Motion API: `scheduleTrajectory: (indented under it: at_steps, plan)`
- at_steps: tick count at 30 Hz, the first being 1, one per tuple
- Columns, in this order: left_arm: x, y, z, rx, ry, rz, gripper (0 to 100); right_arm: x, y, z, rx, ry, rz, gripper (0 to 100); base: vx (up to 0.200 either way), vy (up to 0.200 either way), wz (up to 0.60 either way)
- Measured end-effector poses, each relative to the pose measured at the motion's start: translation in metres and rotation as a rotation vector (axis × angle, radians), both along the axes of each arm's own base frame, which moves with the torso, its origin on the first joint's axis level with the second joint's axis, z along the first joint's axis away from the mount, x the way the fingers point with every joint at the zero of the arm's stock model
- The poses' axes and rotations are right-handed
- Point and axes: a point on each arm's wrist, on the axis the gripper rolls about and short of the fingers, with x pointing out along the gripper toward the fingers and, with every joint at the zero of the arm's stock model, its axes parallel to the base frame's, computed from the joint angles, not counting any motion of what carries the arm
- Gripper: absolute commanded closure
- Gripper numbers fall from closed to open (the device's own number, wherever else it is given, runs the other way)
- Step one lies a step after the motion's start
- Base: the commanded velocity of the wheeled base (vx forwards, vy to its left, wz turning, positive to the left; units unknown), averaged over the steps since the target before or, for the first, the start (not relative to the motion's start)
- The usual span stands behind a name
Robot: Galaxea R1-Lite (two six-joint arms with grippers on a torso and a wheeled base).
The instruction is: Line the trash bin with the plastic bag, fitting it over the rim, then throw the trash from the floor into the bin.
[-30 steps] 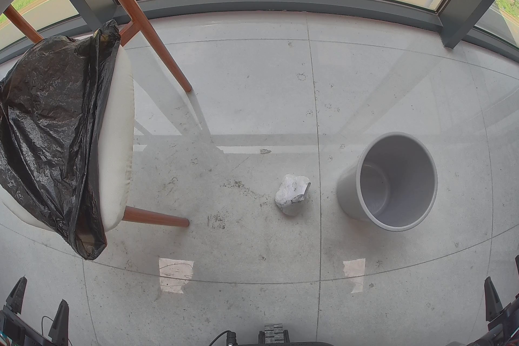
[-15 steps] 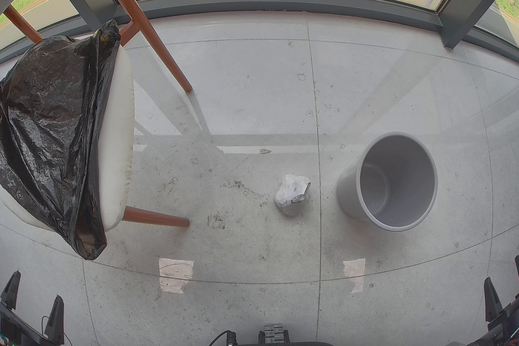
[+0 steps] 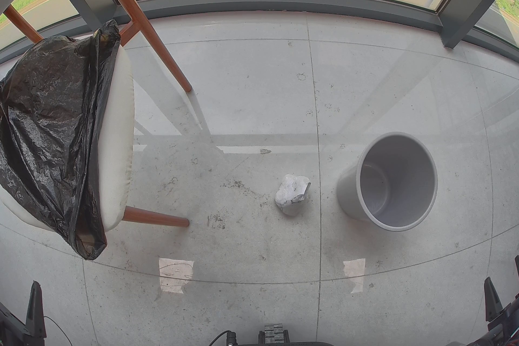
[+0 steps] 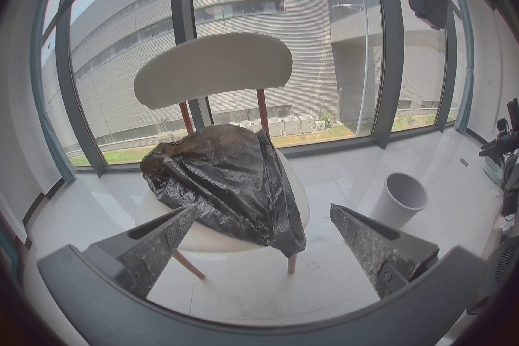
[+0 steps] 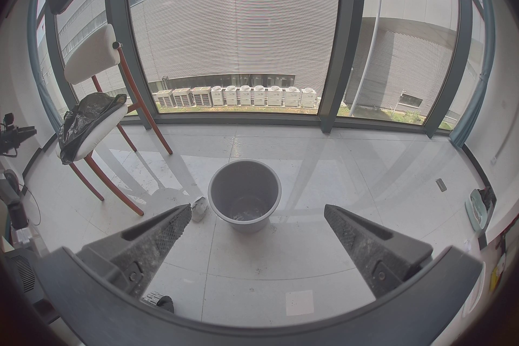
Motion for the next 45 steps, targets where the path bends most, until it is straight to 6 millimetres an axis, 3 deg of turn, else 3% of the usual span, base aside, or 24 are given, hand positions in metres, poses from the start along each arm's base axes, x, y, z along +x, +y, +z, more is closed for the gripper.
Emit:
scheduleTrajectory:
  at_steps: [7, 15, 30, 45]
  plan:
    - [-0.012, -0.002, 0.029, 0.025, 0.021, -0.095, 0, 0.0, 0.0, 0.0, 0.001, 0.0, 0.001, 0, 0.0, 0.0, 0.0]
    - [0.001, -0.004, 0.058, 0.044, 0.088, -0.217, 0, 0.0, 0.0, 0.0, 0.0, 0.0, 0.001, 0, 0.0, 0.0, 0.0]
    - [0.064, -0.012, 0.128, -0.1, 0.222, -0.493, 0, 0.0, 0.0, 0.0, 0.0, 0.001, 0.001, 0, 0.0, 0.0, 0.0]
    - [0.137, -0.026, 0.145, -0.068, 0.337, -0.482, 0, 0.0, 0.0, 0.0, 0.001, 0.0, 0.001, 0, 0.0, 0.0, 0.0]
